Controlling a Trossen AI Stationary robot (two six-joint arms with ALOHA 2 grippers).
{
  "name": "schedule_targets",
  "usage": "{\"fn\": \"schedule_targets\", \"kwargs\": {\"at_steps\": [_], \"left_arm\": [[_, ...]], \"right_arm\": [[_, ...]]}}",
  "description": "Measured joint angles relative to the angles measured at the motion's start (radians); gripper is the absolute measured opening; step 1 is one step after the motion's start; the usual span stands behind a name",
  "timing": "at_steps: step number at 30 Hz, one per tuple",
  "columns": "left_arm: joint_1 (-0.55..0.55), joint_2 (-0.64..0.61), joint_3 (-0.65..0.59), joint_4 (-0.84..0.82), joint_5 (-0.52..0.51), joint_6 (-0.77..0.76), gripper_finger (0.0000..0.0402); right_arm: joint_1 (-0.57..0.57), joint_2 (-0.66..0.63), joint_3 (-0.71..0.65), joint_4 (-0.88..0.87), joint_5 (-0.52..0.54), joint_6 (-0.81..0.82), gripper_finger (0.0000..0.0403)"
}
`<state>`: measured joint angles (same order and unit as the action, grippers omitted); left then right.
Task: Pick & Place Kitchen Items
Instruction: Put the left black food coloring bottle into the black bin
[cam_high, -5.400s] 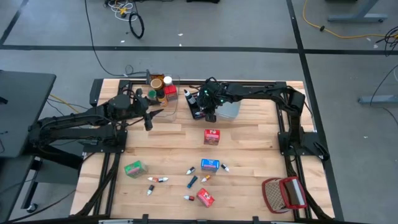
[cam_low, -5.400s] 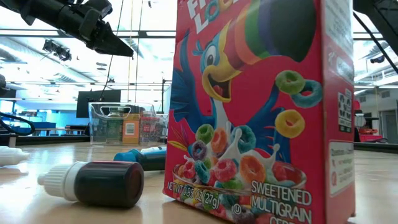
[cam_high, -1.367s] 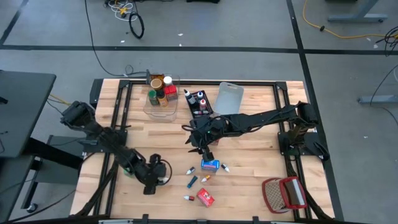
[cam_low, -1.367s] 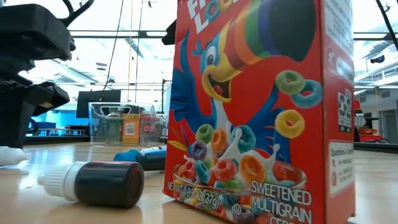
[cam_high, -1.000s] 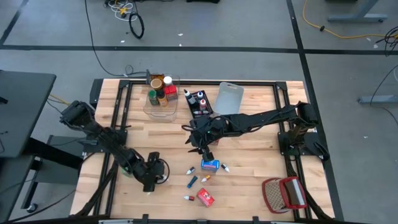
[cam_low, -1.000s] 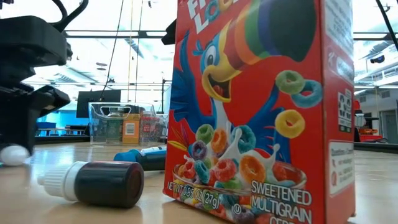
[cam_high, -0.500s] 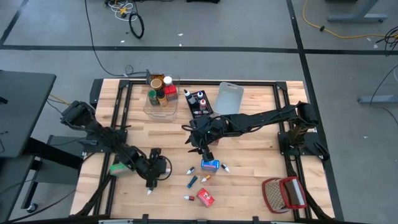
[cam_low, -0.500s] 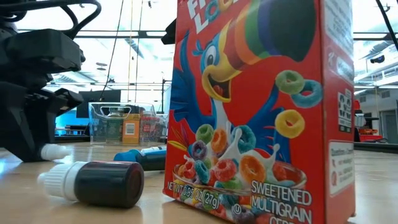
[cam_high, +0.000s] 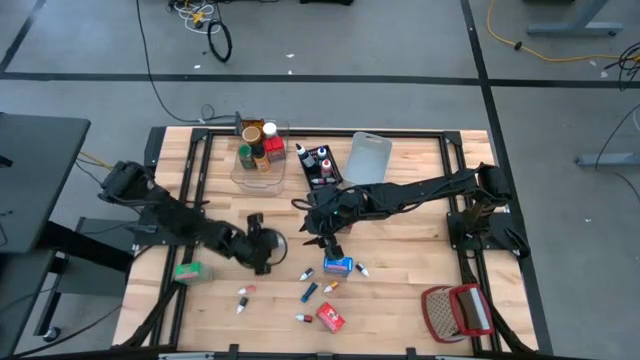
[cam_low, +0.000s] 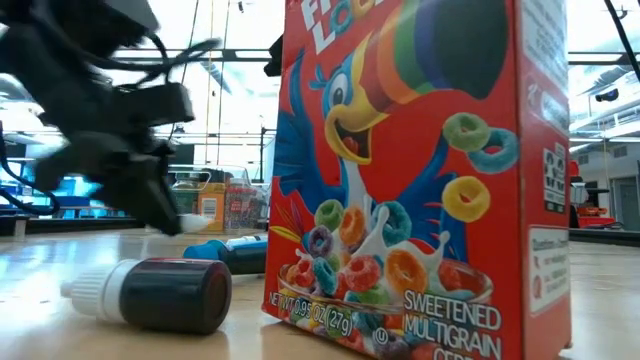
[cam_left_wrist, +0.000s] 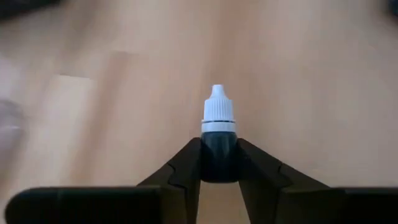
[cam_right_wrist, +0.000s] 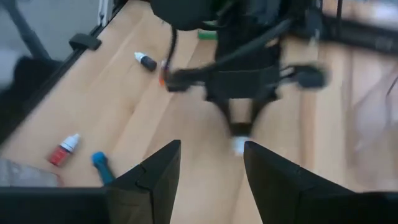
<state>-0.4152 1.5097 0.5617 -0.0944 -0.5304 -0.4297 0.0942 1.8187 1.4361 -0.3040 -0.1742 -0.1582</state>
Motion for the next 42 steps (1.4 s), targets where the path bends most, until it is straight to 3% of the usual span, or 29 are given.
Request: {"fn": "schedule_targets", "kwargs": {"at_steps": [3, 7, 13, 19, 26, 35, 42], "left_arm": [[0.081, 0.000, 0.000, 0.072, -0.068, 0.078, 0.0089], [0.203, 0.000, 0.001, 0.235, -0.100, 0.263, 0.0084], [0.388, -0.001, 0.002, 0.492, 0.033, 0.433, 0.0093], [0.530, -0.001, 0.003, 0.638, 0.234, 0.490, 0.0087], [0.640, -0.002, 0.063, 0.634, 0.332, 0.523, 0.0092], [0.701, 0.025, 0.115, 0.620, 0.390, 0.541, 0.0090], [0.705, 0.230, 0.180, 0.611, 0.389, 0.550, 0.0093]], "right_arm": [[0.002, 0.000, 0.000, -0.029, -0.001, 0.178, 0.0188], [0.002, 0.000, 0.000, -0.140, -0.002, 0.205, 0.0188], [0.011, 0.000, -0.004, -0.446, 0.016, 0.160, 0.0188], [0.017, -0.024, -0.084, -0.416, 0.136, 0.078, 0.0188], [-0.013, -0.126, -0.131, -0.288, 0.176, 0.019, 0.0188], [-0.017, -0.236, -0.137, -0.209, 0.159, -0.004, 0.0188], [-0.018, -0.238, -0.137, -0.127, 0.160, -0.149, 0.0188]]}}
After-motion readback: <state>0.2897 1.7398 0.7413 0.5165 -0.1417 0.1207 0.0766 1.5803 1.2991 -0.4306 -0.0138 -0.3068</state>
